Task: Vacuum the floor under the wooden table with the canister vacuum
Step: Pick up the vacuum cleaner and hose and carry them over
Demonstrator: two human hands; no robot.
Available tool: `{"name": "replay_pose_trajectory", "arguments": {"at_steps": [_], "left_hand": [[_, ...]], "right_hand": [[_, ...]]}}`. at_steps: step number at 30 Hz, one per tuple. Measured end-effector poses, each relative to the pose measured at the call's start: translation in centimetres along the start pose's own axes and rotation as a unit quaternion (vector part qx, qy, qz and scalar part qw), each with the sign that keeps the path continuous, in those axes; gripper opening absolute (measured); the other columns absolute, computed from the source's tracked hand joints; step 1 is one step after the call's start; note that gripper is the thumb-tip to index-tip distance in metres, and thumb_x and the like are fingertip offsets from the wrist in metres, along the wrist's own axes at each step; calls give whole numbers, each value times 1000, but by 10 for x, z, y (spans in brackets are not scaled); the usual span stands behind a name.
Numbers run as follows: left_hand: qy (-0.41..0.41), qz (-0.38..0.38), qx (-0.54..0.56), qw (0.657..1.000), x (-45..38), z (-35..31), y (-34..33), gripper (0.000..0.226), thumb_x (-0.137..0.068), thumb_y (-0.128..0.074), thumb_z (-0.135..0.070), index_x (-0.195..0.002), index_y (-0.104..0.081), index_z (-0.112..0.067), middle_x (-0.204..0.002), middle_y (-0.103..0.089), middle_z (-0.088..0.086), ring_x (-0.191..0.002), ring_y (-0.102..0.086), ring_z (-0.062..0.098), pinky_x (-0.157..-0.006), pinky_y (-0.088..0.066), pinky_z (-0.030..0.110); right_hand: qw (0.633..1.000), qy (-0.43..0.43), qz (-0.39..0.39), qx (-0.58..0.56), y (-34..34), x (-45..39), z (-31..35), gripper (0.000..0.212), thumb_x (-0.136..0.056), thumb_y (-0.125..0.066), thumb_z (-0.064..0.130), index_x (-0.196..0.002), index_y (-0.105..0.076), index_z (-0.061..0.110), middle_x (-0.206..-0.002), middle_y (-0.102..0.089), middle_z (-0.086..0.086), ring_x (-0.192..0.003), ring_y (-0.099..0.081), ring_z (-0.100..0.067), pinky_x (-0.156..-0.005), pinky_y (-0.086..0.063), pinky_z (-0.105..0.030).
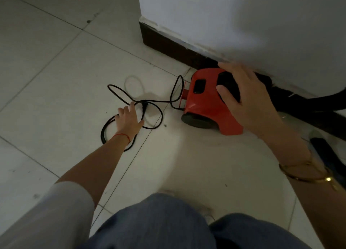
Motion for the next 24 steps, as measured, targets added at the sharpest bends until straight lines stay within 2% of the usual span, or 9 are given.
{"name": "replay_pose_trajectory", "arguments": {"at_steps": [3,6,8,11,14,17,21,24], "left_hand": [[3,3,-30,1000,-11,3,-16,86,-80,-68,-43,-146,-22,-13,-121,-58,15,-117,-46,34,-99,-38,51],[7,-8,-44,999,-18,3,-26,88,-78,-72,-40,-144,-25,-8,-123,-56,17,-118,-49,35,-105,-33,53],[16,-16,-37,999,-19,1,-29,78,-80,-72,-32,-139,-30,-4,-122,-55,20,-114,-51,36,-101,-38,49],[7,-22,2,1000,-19,-5,-34,49,-85,-60,-7,-128,-37,-1,-106,-61,21,-99,-56,36,-88,-45,45],[29,-9,60,998,-18,-2,-40,48,-83,-56,4,-125,-34,1,-103,-63,22,-94,-61,38,-80,-52,47],[60,-1,61,996,-14,3,-40,58,-83,-58,7,-131,-29,0,-110,-60,23,-99,-61,40,-83,-52,49],[78,1,75,994,-11,3,-28,60,-81,-57,9,-134,-28,2,-116,-56,25,-105,-57,44,-86,-49,46],[73,1,91,993,-11,0,-15,52,-84,-62,-2,-128,-36,3,-118,-54,25,-106,-56,43,-84,-49,44]], "right_hand": [[1000,1,-6,-11,-11,-1,-9,44,-98,-45,34,-139,-38,21,-137,-44,1,-127,-41,-13,-105,-36,-27],[1000,-3,-6,-17,-18,1,-15,44,-98,-45,34,-139,-38,21,-138,-44,0,-128,-40,-14,-105,-37,-28],[1000,-3,-8,-18,-20,2,-17,43,-98,-45,33,-139,-39,20,-137,-44,0,-127,-41,-14,-105,-37,-30],[1000,-3,-16,-17,-20,5,-19,41,-98,-46,31,-137,-41,18,-136,-45,-1,-127,-42,-14,-107,-38,-31],[999,-2,-29,-17,-16,9,-21,39,-98,-47,28,-135,-43,16,-136,-46,-1,-126,-43,-15,-107,-38,-32],[999,2,-37,-14,-10,12,-22,39,-97,-47,27,-134,-44,15,-138,-43,-1,-129,-41,-15,-109,-36,-32],[999,-1,-49,-15,-3,19,-24,39,-97,-47,26,-134,-44,15,-138,-43,-1,-128,-41,-14,-108,-35,-29],[998,-1,-56,-13,2,24,-22,38,-97,-47,26,-134,-45,14,-138,-43,-1,-128,-42,-15,-108,-35,-29]]}}
Point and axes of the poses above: each hand's wrist, its own x-axis away from the middle knuckle, its own y-axis out of the back of the hand, z = x × y, the point moved 9 cm from there along -x, towards the middle knuckle
